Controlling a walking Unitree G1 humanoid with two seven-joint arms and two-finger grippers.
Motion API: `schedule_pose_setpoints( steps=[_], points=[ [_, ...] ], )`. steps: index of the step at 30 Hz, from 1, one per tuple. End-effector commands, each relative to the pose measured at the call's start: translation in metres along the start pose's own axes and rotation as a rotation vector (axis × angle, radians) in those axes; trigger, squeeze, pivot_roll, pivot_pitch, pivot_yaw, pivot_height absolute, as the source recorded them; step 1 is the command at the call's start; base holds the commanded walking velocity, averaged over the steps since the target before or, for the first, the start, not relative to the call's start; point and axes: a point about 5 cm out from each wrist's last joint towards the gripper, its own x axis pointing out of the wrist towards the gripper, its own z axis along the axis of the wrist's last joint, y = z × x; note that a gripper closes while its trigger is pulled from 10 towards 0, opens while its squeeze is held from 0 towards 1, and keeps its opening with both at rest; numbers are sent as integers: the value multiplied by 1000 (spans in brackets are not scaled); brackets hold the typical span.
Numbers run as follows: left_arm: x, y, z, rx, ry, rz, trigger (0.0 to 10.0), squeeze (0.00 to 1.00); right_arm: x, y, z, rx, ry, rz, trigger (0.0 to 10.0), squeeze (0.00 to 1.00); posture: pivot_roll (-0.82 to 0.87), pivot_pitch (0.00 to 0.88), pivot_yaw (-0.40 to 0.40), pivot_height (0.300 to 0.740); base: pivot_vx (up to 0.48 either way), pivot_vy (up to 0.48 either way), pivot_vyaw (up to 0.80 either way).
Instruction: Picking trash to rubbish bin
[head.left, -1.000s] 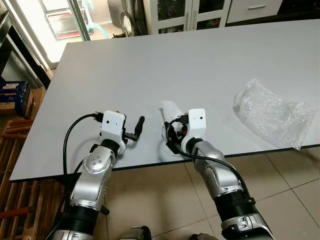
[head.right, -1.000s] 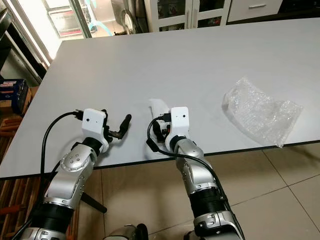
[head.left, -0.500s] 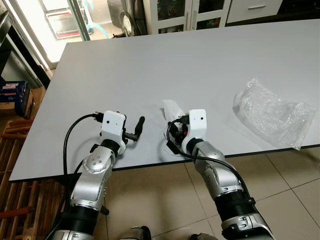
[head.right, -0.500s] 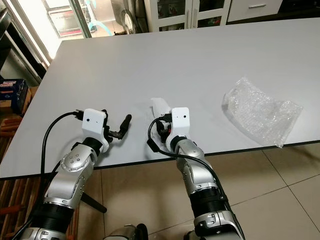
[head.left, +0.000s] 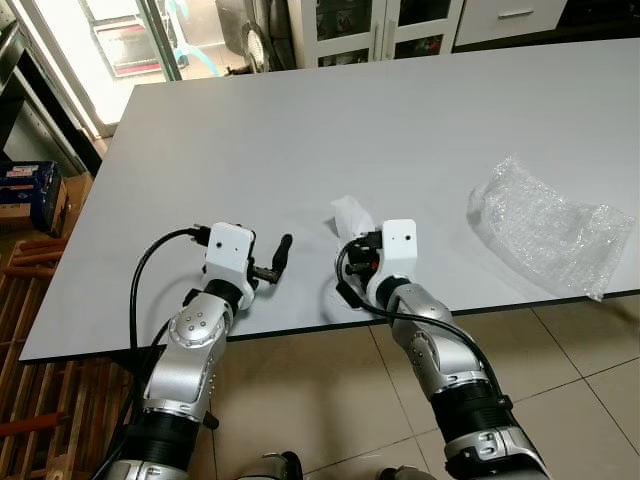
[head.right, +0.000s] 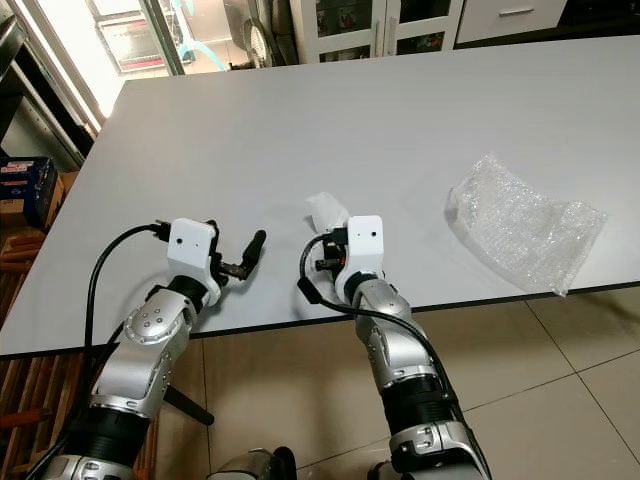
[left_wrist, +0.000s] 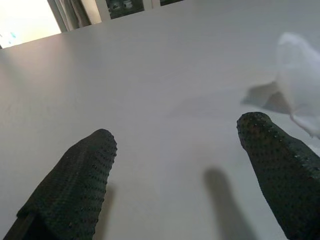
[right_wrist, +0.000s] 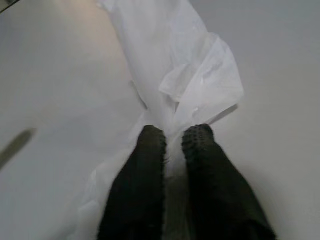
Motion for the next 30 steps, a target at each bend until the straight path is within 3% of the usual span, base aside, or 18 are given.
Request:
schedule_pose_setpoints(
  steps=[1, 7, 12, 18, 20, 30],
  points=[
    [-2, 1, -5, 5, 24, 2, 10000, 0, -1, -4, -18, 11, 86, -22, 0, 0, 5, 117, 83, 740, 0, 0, 0],
    [-2, 0, -5, 6, 23, 2, 10000, 0, -2, -5, -18, -1, 69, -37, 0, 0, 2, 116, 84, 740, 0, 0, 0],
    [-1, 0, -4, 7, 21, 1, 10000, 0, -5, -13, -2, -93, -50, -99, 0, 0, 2, 117, 84, 740, 0, 0, 0],
    [0, -1, -4, 8, 20, 1, 10000, 0, -10, -20, 6, -118, -117, -138, 0, 0, -3, 114, 83, 740, 0, 0, 0],
    [0, -1, -4, 9, 19, 1, 10000, 0, -15, -24, 13, -155, -183, -173, 0, 0, -3, 114, 83, 740, 0, 0, 0],
    [2, -3, -4, 8, 17, -3, 10000, 0, -32, -23, 43, -293, -389, -191, 0, 0, -17, 105, 88, 740, 0, 0, 0]
  ],
)
